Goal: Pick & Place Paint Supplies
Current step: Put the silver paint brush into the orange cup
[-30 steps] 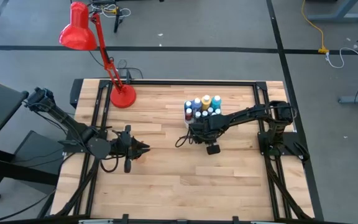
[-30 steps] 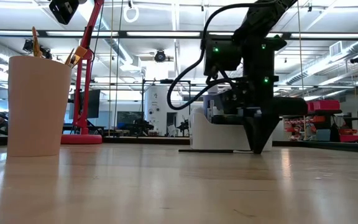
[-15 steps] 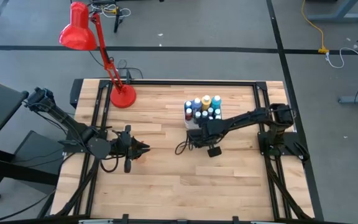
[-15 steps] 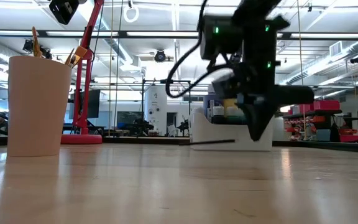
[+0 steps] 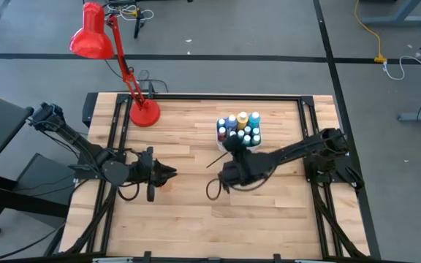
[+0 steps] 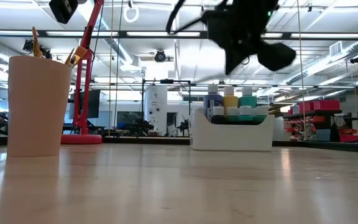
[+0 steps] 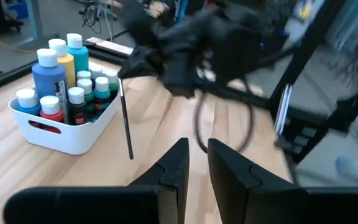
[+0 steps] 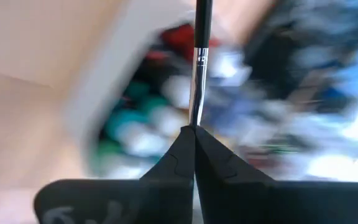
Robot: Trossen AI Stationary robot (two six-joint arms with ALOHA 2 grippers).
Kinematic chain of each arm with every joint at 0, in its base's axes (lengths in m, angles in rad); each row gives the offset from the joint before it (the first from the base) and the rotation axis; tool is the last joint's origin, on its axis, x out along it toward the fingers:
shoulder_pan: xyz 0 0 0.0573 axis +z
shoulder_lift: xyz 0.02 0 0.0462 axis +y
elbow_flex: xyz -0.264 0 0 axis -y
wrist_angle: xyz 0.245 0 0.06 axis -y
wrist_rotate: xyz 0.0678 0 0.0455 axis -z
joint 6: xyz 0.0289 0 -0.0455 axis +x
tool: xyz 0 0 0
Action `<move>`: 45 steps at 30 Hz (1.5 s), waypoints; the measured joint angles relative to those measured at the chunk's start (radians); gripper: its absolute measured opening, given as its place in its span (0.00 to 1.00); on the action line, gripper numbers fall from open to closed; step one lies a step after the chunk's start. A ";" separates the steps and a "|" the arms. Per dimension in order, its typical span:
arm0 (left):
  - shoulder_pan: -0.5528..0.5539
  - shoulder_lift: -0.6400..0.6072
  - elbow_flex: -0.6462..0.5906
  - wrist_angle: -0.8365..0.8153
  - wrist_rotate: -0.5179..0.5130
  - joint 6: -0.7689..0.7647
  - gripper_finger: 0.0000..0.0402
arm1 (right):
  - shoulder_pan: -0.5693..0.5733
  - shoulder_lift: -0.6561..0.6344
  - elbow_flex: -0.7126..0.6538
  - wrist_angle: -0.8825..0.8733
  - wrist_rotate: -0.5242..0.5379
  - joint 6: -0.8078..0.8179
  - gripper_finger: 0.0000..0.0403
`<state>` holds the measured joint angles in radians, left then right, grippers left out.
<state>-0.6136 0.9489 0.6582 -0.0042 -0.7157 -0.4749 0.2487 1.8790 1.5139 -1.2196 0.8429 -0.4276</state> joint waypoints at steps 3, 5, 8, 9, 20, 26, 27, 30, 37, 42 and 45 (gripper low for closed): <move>0.000 0.000 0.000 0.036 -0.008 -0.040 0.16 | 0.058 -0.001 0.011 0.077 0.229 -0.212 0.00; 0.000 0.000 0.000 0.058 -0.014 -0.064 0.16 | 0.092 -0.001 0.011 0.175 0.376 -0.385 0.00; 0.011 0.000 0.000 0.080 -0.028 -0.040 0.16 | 0.127 -0.001 0.011 0.387 0.520 -0.660 0.00; 0.021 0.000 0.000 0.079 -0.029 -0.018 0.16 | 0.134 -0.001 0.011 0.469 0.536 -0.746 0.00; 0.272 0.000 0.000 0.084 0.294 0.067 0.35 | 0.152 -0.001 0.012 1.210 0.216 -1.268 0.00; 0.387 0.000 0.000 0.096 0.608 -0.033 0.50 | 0.139 -0.001 0.012 1.350 0.073 -1.416 0.00; 0.395 0.000 0.000 0.101 0.625 -0.042 0.52 | 0.136 -0.001 0.012 1.345 0.065 -1.415 0.00; 0.412 -0.017 0.000 0.102 0.632 -0.050 0.55 | 0.134 -0.001 0.010 1.308 0.055 -1.424 0.00; 0.447 -0.043 0.000 0.133 0.670 -0.082 0.57 | 0.131 -0.001 -0.028 1.284 0.056 -1.468 0.00; 0.460 -0.010 -0.001 0.090 0.710 -0.179 0.56 | 0.101 -0.001 -0.044 1.360 0.054 -1.527 0.00; 0.470 0.009 0.001 0.098 0.705 -0.200 0.56 | 0.085 -0.001 -0.044 1.403 0.055 -1.551 0.00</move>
<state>-0.1436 0.9584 0.6593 0.0939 -0.0106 -0.6753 0.3334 1.8782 1.4704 0.1832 0.8978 -1.9782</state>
